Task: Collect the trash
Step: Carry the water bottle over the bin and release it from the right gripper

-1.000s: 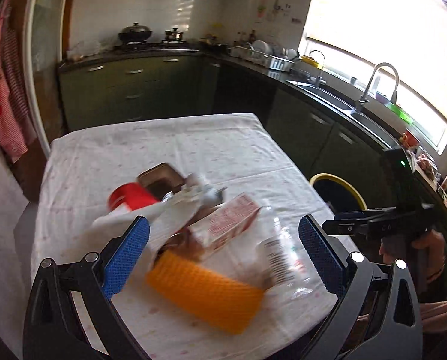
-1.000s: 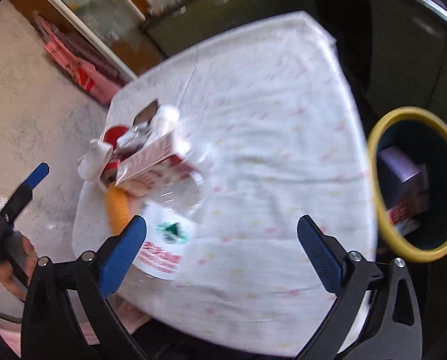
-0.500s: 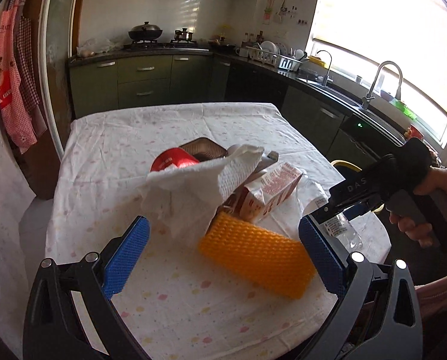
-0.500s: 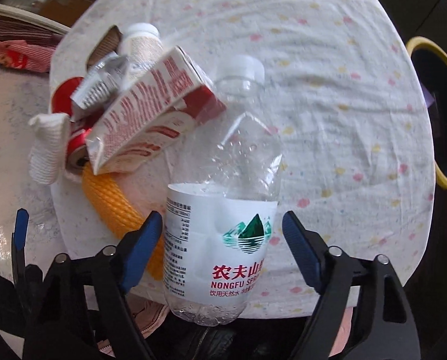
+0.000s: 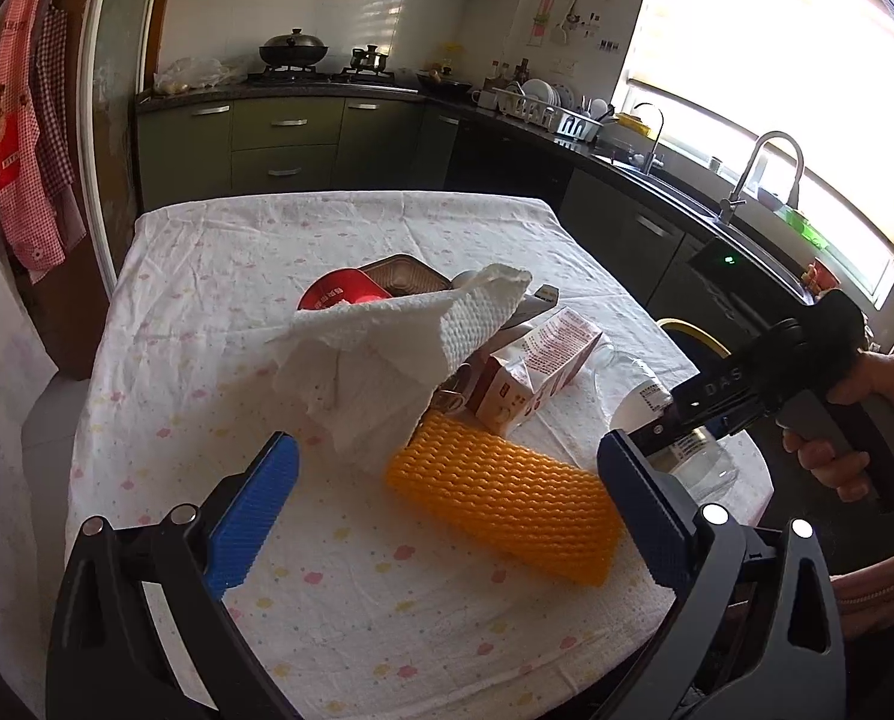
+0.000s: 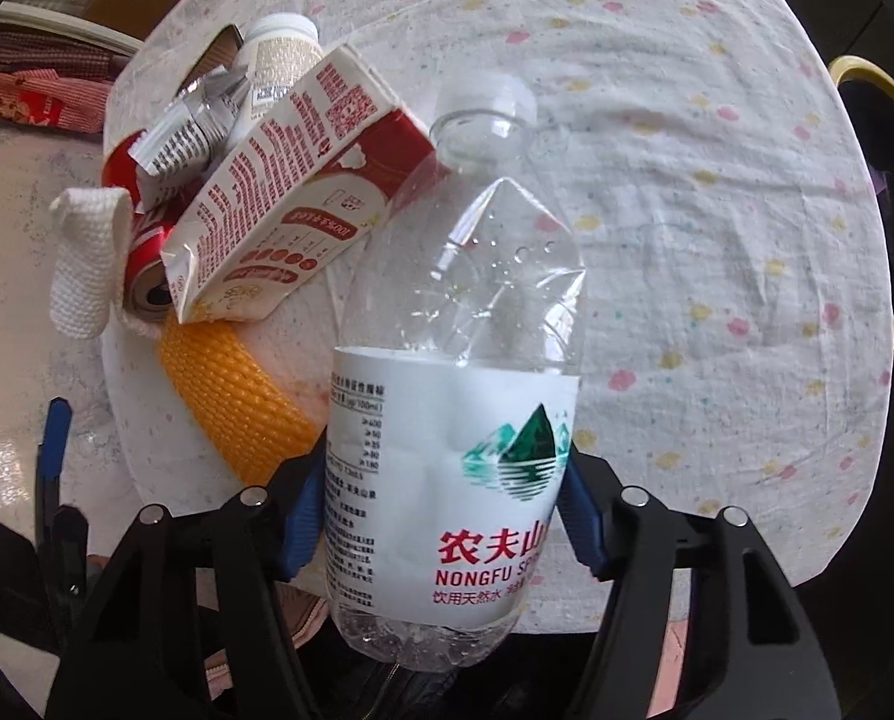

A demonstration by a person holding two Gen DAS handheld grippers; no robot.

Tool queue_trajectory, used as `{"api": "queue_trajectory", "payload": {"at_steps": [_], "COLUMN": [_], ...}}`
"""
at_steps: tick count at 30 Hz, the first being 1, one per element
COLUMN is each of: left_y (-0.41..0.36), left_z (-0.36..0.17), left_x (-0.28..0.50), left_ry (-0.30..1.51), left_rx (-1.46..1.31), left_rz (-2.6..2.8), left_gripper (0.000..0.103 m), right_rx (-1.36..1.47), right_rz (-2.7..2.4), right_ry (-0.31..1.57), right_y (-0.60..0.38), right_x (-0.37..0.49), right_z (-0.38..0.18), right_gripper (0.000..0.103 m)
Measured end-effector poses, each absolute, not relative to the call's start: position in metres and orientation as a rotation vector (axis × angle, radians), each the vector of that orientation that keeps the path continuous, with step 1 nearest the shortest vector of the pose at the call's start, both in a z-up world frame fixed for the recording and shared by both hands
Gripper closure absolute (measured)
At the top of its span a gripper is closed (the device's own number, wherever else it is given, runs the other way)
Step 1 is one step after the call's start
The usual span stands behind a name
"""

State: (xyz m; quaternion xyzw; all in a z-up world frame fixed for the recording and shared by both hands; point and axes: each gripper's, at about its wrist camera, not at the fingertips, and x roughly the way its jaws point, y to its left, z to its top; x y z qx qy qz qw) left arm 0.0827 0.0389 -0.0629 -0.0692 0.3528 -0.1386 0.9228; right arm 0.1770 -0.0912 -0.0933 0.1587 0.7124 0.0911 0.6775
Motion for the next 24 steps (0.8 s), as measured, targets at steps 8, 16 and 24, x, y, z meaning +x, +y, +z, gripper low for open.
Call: {"api": "queue_trajectory", "payload": {"at_steps": [8, 16, 24], "left_y": [0.024, 0.015, -0.004], "left_z": [-0.062, -0.055, -0.044], "left_x": [0.088, 0.085, 0.079], "left_ry": [0.737, 0.721, 0.674], "left_rx": [-0.119, -0.119, -0.088], "left_rz": [-0.293, -0.282, -0.321], "left_gripper": [0.005, 0.005, 0.005], "right_rx": [0.5, 0.527, 0.58], "right_rz": [0.308, 0.363, 0.146], "right_ry": [1.542, 1.479, 1.336], "right_y": [-0.131, -0.156, -0.271], "right_x": [0.151, 0.138, 0.155], "right_z": [-0.076, -0.052, -0.031], "right_gripper": [0.041, 0.041, 0.041]}}
